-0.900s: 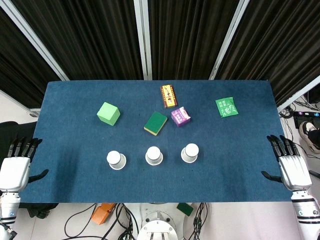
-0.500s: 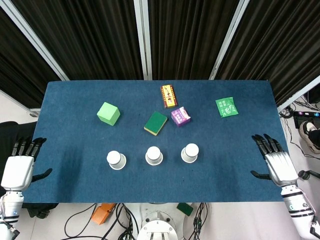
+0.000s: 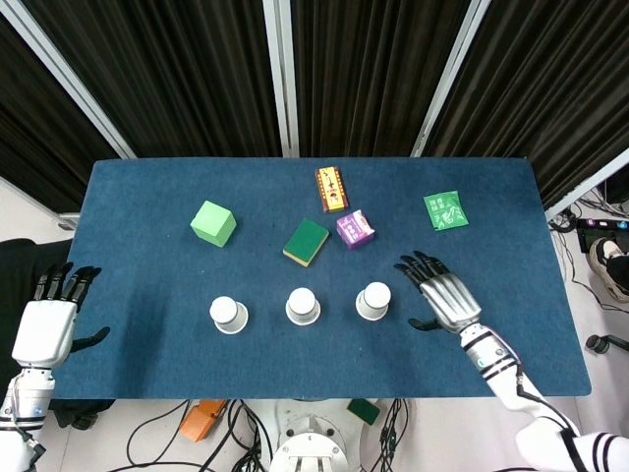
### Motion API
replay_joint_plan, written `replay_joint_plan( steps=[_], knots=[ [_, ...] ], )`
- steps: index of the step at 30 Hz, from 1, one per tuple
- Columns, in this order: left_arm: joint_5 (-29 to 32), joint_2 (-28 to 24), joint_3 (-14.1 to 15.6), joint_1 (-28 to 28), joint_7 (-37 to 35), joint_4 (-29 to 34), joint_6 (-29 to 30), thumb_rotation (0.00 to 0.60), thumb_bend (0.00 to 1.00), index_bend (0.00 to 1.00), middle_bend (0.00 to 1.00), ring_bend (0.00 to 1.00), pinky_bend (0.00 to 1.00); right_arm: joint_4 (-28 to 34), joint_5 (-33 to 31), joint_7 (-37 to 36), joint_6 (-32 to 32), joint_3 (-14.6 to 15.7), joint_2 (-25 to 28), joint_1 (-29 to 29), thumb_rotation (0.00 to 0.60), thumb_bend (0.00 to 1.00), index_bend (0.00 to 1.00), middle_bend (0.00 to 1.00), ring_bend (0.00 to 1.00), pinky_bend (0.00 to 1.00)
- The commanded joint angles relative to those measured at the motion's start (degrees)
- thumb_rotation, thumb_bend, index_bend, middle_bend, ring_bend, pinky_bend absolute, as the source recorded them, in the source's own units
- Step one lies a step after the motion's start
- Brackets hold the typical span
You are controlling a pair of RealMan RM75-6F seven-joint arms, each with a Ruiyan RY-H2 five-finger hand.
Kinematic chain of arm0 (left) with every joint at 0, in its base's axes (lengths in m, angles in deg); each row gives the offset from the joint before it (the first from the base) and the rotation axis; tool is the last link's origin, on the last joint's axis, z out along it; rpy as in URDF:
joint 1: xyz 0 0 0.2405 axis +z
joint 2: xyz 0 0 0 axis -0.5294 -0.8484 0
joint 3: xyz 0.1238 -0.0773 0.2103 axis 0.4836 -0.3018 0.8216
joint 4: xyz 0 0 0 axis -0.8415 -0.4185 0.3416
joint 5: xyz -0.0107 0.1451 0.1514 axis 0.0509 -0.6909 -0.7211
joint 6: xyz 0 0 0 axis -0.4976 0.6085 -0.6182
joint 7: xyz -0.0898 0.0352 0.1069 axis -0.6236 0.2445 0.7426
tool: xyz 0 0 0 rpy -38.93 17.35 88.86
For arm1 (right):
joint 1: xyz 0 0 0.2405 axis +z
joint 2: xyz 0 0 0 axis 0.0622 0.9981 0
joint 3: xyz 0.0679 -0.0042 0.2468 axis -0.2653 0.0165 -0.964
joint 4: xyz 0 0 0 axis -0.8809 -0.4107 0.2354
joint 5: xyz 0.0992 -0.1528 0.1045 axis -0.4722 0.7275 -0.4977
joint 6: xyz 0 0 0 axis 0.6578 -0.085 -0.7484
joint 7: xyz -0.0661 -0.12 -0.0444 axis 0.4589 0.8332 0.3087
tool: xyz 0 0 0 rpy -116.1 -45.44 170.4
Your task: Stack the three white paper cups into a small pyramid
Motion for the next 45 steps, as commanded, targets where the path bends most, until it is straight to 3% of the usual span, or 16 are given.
replay_joint_plan(
  steps=[1, 16, 22, 30, 45],
  knots=[
    [0.1, 0.1, -0.1, -0.2, -0.1, -0.2, -0.3, 0.6, 0.0, 0.14, 0.16, 0.08, 0.0, -0.5, -2.5, 2.3, -2.0, -0.9, -2.8, 1.9, 0.6, 0.32, 0.26, 0.14, 0.02, 0.18],
    [0.6, 0.8, 0.1, -0.7, -1.0, -2.4, -1.0, 0.6, 0.0, 0.14, 0.16, 0.08, 0.0, -3.3, -9.1, 6.5, -4.7, -1.2, -7.8, 6.4, 0.6, 0.39, 0.35, 0.14, 0.04, 0.18],
    [0.5, 0.8, 0.1, -0.6, -1.2, -2.8, -0.7, 0.6, 0.0, 0.14, 0.16, 0.08, 0.0, -3.0, -10.5, 7.1, -4.4, -1.1, -8.1, 7.1, 0.6, 0.44, 0.46, 0.18, 0.07, 0.18],
    [0.3, 0.6, 0.2, -0.5, -1.3, -2.7, -0.3, 0.6, 0.0, 0.14, 0.16, 0.08, 0.0, 0.0, -8.4, 6.0, -2.8, -0.8, -7.2, 7.7, 0.6, 0.44, 0.46, 0.18, 0.07, 0.18],
    [0.4, 0.9, 0.6, 0.0, -2.8, -4.1, 0.0, 0.6, 0.0, 0.14, 0.16, 0.08, 0.0, -1.8, -10.2, 9.6, -3.3, -1.1, -13.4, 11.5, 0.6, 0.45, 0.45, 0.18, 0.07, 0.18]
  ],
)
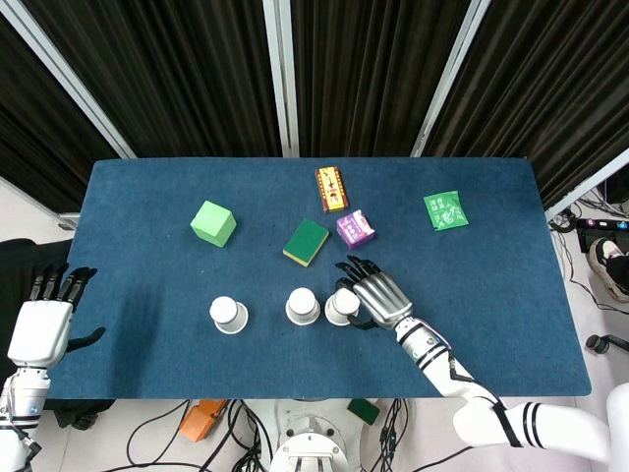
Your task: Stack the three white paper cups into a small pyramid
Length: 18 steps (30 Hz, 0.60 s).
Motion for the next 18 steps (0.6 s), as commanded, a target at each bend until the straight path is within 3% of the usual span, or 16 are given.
replay_joint_plan(
  steps=[1, 13, 18],
  knots=[
    [0.1, 0.2, 0.1, 0.1, -0.4, -0.4, 0.0, 0.6, 0.0, 0.14, 0.16, 0.08, 0.0, -0.5, -0.6, 0.8, 0.0, 0.0, -0.9, 0.6, 0.6, 0.45, 0.45, 0.18, 0.07, 0.18],
    [0.0, 0.9, 0.2, 0.1, -1.9, -2.3, -0.1, 0.6, 0.0, 0.14, 0.16, 0.08, 0.0, -2.5, -1.7, 2.7, 0.1, 0.6, -3.9, 2.1, 0.6, 0.45, 0.42, 0.18, 0.07, 0.17],
    [-0.1, 1.0, 0.2, 0.1, -2.2, -2.7, -0.1, 0.6, 0.0, 0.14, 0.16, 0.08, 0.0, -2.9, -1.8, 3.2, 0.1, 1.1, -4.2, 2.5, 0.6, 0.45, 0.33, 0.18, 0.07, 0.15]
  ],
)
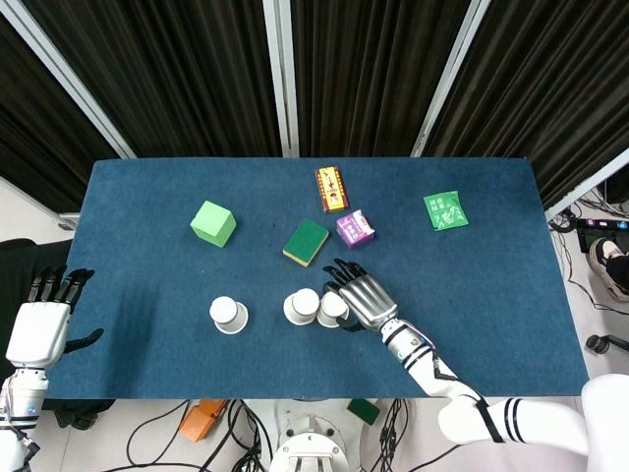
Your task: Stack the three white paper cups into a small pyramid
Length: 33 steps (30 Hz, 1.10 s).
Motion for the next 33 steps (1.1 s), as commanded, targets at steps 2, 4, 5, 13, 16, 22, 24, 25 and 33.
replay_joint_plan(
  steps=[2, 4, 5, 13, 16, 22, 24, 25, 33],
  knots=[
    [0.0, 0.1, 0.0, 0.0, -0.1, -0.1, -0.1, 0.6, 0.0, 0.14, 0.16, 0.08, 0.0, 0.0, 0.1, 0.2, 0.1, 0.4, 0.1, 0.1, 0.6, 0.45, 0.29, 0.18, 0.07, 0.15],
    [0.1, 0.2, -0.1, -0.1, 0.1, -0.2, -0.1, 0.6, 0.0, 0.14, 0.16, 0.08, 0.0, 0.0, 0.2, 0.2, 0.1, 0.7, 0.2, 0.1, 0.6, 0.45, 0.25, 0.18, 0.06, 0.14],
    [0.1, 0.2, -0.1, -0.1, 0.2, -0.2, -0.1, 0.6, 0.0, 0.14, 0.16, 0.08, 0.0, 0.1, 0.2, 0.3, 0.2, 0.8, 0.3, 0.0, 0.6, 0.44, 0.23, 0.18, 0.06, 0.14],
    [-0.8, -0.1, -0.3, -1.4, 1.5, 0.8, -1.1, 0.6, 0.0, 0.14, 0.16, 0.08, 0.0, 2.8, 1.5, -0.3, 1.9, 1.2, 2.7, -0.6, 0.6, 0.45, 0.09, 0.17, 0.04, 0.13],
    [-2.0, -0.2, -0.4, -2.9, 1.4, 1.8, -2.5, 0.6, 0.0, 0.14, 0.16, 0.08, 0.0, 6.5, 3.5, -1.5, 5.2, 0.9, 6.7, -2.3, 0.6, 0.45, 0.06, 0.15, 0.04, 0.12],
    [-5.1, -0.7, 0.1, -7.9, -2.0, 4.9, -8.6, 0.6, 0.0, 0.14, 0.18, 0.1, 0.0, 13.5, 7.9, -4.5, 14.0, 1.2, 17.7, -8.0, 0.6, 0.44, 0.06, 0.15, 0.04, 0.12],
    [-5.7, -0.7, 0.5, -9.6, -2.5, 6.3, -11.1, 0.6, 0.0, 0.16, 0.21, 0.1, 0.0, 14.8, 9.1, -5.5, 16.4, 1.9, 21.2, -10.1, 0.6, 0.45, 0.06, 0.15, 0.04, 0.12],
    [-6.0, -0.7, 0.7, -10.2, -2.5, 6.9, -12.0, 0.6, 0.0, 0.17, 0.22, 0.11, 0.0, 15.2, 9.4, -6.0, 17.4, 2.1, 22.6, -10.9, 0.6, 0.45, 0.06, 0.15, 0.04, 0.12],
    [-7.1, 1.7, 1.3, -14.5, -0.5, 10.1, -17.5, 0.6, 0.03, 0.2, 0.22, 0.14, 0.0, 13.8, 11.1, -13.3, 23.3, 4.0, 29.5, -17.5, 0.6, 0.45, 0.06, 0.15, 0.04, 0.12]
  ],
)
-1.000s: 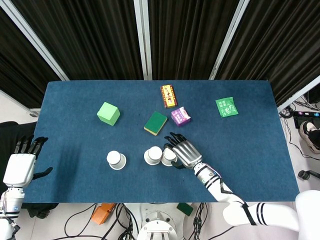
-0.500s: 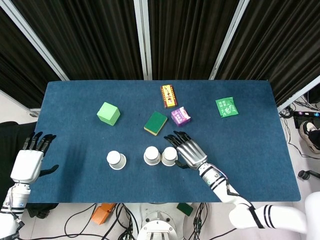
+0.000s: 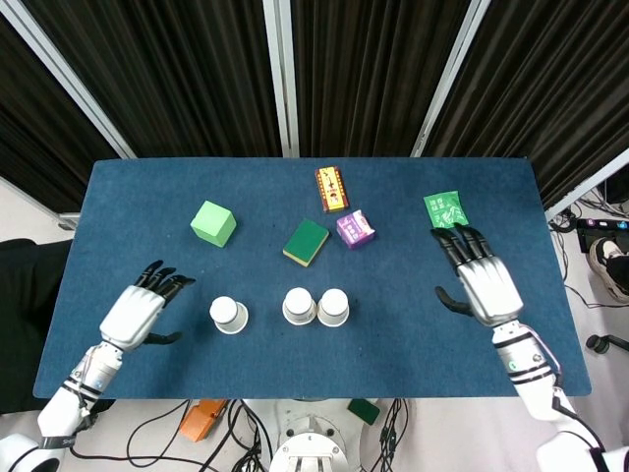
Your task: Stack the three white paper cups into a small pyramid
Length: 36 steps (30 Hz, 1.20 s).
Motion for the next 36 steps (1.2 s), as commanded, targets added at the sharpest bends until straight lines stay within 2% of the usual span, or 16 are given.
replay_joint_plan(
  steps=[1, 7, 16, 24, 29, 36],
  knots=[
    [0.0, 1.6, -0.1, -1.8, 0.7, 0.6, -2.1, 0.6, 0.04, 0.21, 0.22, 0.14, 0.0, -1.0, 1.0, -3.3, 2.0, 0.8, 1.9, -2.6, 0.6, 0.45, 0.06, 0.15, 0.04, 0.12],
    [1.6, 4.5, -1.0, -4.2, 4.8, 0.6, -4.9, 0.6, 0.09, 0.22, 0.23, 0.15, 0.02, -2.9, 1.5, -7.6, 2.7, 0.6, 2.7, -4.2, 0.6, 0.45, 0.06, 0.15, 0.04, 0.12],
    [5.3, 7.3, -1.9, -5.9, 8.7, -0.5, -6.9, 0.6, 0.18, 0.28, 0.25, 0.18, 0.04, -4.4, 2.0, -9.3, 2.0, 0.3, 2.6, -5.0, 0.6, 0.45, 0.06, 0.15, 0.04, 0.11],
    [7.3, 7.6, -1.7, -7.1, 8.0, -1.0, -8.6, 0.6, 0.27, 0.33, 0.28, 0.19, 0.04, -5.7, 1.9, -9.9, 0.8, 0.0, 1.8, -5.3, 0.6, 0.45, 0.06, 0.15, 0.04, 0.11],
    [7.5, 7.7, -1.6, -7.5, 6.9, -0.9, -8.4, 0.6, 0.33, 0.42, 0.32, 0.2, 0.04, -6.1, 1.9, -10.1, 0.4, -0.3, 1.7, -5.4, 0.6, 0.45, 0.06, 0.15, 0.04, 0.11],
    [7.4, 4.5, -3.3, -8.9, 6.2, 3.7, -7.6, 0.6, 0.34, 0.43, 0.32, 0.21, 0.04, -6.0, 2.3, -10.5, 0.8, -0.7, 2.3, -6.0, 0.6, 0.45, 0.07, 0.15, 0.04, 0.11]
  ],
)
